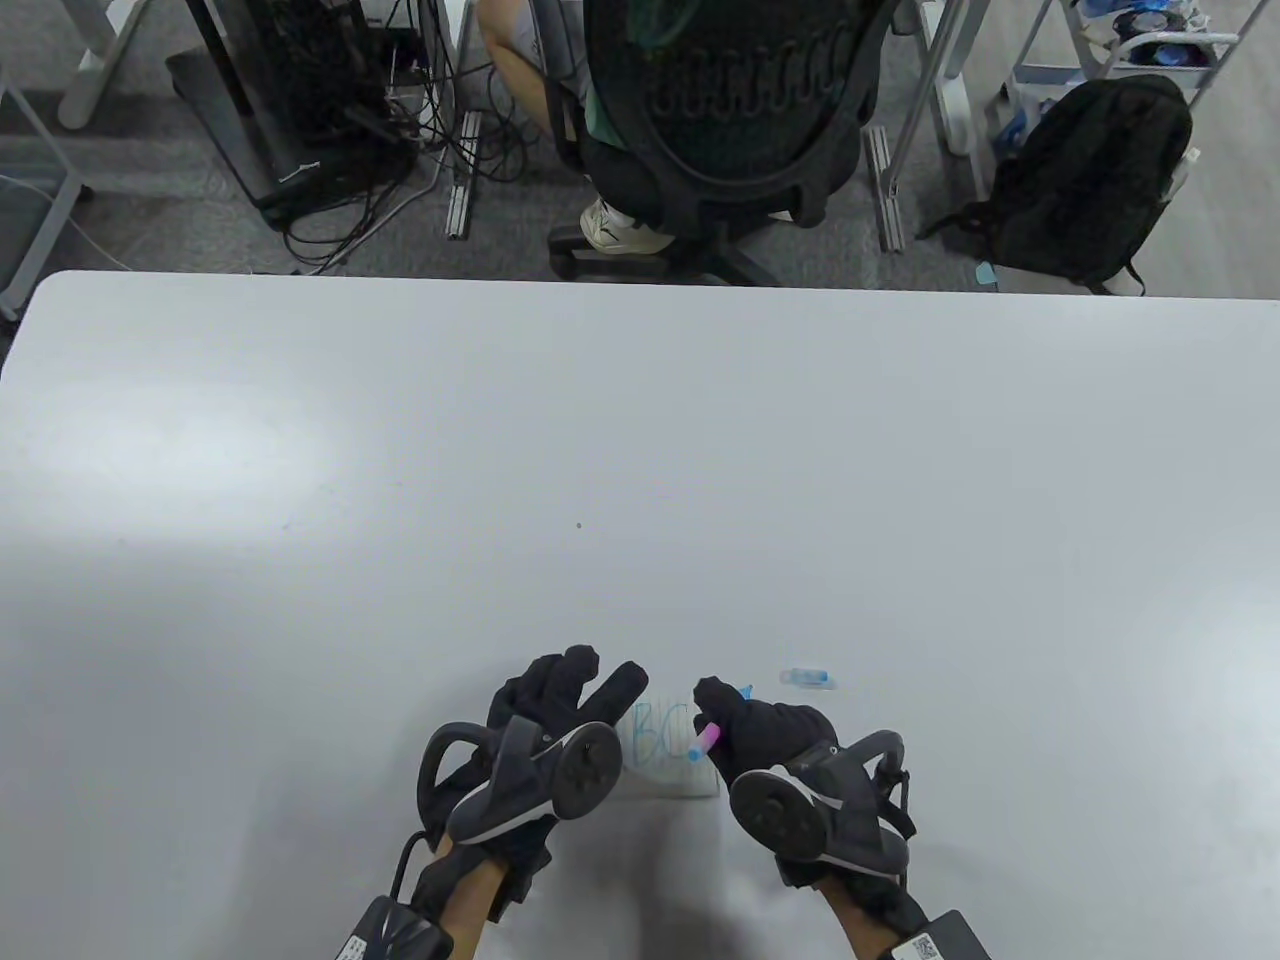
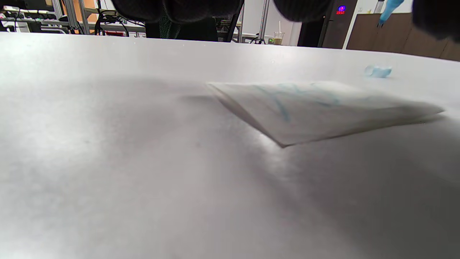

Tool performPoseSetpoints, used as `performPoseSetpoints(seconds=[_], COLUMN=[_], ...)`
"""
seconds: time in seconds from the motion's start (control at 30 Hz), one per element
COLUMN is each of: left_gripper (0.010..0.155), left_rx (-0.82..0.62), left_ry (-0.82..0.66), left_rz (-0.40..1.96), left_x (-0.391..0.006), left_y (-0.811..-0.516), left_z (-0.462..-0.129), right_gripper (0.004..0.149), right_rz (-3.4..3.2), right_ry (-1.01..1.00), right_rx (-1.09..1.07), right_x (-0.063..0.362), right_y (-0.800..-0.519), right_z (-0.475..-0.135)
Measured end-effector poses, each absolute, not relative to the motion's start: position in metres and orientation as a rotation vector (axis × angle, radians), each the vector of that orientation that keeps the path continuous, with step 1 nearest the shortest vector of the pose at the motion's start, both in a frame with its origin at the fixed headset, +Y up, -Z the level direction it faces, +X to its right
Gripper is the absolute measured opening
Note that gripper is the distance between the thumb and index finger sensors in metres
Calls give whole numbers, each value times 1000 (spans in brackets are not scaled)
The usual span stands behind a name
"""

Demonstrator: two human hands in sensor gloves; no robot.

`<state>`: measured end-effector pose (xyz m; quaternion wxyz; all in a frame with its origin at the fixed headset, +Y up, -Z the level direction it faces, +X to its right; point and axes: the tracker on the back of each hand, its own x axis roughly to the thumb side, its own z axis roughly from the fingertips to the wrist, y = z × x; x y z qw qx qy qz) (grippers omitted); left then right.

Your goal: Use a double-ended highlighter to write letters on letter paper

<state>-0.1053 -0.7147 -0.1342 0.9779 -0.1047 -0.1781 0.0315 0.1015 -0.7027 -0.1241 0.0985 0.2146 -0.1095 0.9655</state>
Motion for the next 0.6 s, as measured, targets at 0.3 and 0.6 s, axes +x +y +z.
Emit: performPoseSetpoints(seconds=[0.3,0.6], left_gripper=[67,77], left_rx=[-179,-108], left_ry=[-353,-410], left_rz=[97,130], left_x=[-113,-105], left_y=[-708,-692], left_z=[-120,-104], right_gripper=[41,40], right_rz=[3082,3170], right_ry=[-408,-327], right_rx=[668,697], right_x=[80,70], right_y=[-706,-717], right_z=[-118,-117])
